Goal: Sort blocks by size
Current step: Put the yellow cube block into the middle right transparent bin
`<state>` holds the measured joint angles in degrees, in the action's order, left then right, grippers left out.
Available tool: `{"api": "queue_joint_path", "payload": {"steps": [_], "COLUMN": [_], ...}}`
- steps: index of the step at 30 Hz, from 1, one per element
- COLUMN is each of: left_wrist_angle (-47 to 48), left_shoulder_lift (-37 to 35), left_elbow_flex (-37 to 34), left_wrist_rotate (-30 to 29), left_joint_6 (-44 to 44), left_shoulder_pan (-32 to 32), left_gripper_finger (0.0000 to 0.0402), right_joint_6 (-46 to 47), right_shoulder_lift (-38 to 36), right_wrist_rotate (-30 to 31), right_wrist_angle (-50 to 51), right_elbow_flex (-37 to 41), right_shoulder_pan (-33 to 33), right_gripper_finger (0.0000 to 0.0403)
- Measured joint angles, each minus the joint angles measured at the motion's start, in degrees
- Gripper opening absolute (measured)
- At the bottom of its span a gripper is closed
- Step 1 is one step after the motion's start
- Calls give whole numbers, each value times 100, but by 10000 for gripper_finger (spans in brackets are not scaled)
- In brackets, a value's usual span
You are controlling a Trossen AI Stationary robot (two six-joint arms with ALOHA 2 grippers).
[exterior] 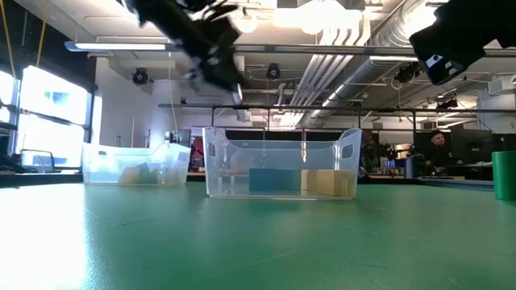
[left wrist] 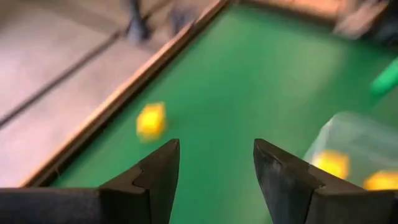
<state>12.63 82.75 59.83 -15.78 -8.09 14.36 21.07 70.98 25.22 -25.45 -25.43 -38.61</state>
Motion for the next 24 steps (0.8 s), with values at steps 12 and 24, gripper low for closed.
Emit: {"api": "queue_joint_path", "payload": {"steps": [12,24], "left_wrist_angle": [-1216,1625], "left_shoulder_lift": [2075,4014], "left_elbow_flex": [1223,3693], "left_wrist_rotate": [203,459], "left_joint_6": [72,-201], "left_shoulder_pan": [614,1305], "left_gripper_finger": [200,288], "right_joint_6": [124,252], "right_shoulder_lift": [483,1314], "right_wrist_rotate": [-83,-565], "right_wrist_angle": [-158,-913], "right_elbow_flex": [0,2], "right_shoulder_pan": [-9,-4], "right_gripper_finger": [126,126]}}
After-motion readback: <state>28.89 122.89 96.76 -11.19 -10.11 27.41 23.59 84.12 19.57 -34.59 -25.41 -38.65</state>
